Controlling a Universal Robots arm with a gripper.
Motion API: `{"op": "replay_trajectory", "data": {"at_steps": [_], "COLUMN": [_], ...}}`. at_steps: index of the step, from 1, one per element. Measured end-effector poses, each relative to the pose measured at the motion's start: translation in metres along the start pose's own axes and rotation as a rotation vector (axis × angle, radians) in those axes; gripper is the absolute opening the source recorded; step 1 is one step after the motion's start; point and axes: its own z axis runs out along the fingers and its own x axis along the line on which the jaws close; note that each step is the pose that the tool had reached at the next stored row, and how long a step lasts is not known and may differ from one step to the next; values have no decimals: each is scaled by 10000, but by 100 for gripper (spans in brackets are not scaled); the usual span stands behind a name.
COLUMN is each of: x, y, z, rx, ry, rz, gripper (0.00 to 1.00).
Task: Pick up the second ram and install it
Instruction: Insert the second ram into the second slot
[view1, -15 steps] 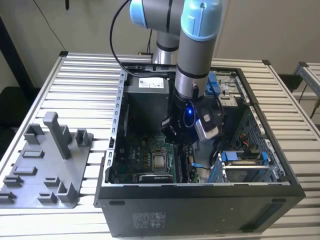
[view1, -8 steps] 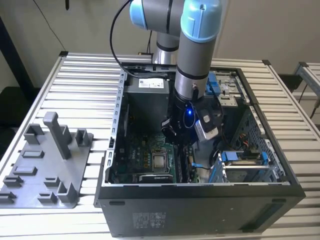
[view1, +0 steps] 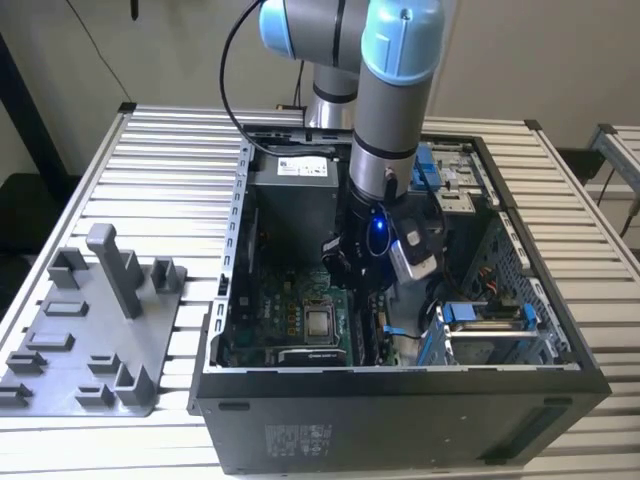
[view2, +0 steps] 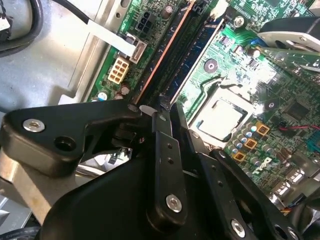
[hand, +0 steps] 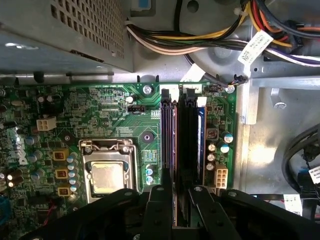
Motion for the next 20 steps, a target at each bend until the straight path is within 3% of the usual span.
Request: {"op": "replay_trajectory", "data": {"at_steps": [6, 9, 12, 20], "x": [1, 1, 2, 2], "y": [-24, -22, -22, -19], "z": [-273, -283, -285, -284], "rx": [5, 5, 9, 7], "ry": [2, 0, 1, 1], "rz": [2, 1, 3, 3], "gripper": [21, 21, 11, 11]}}
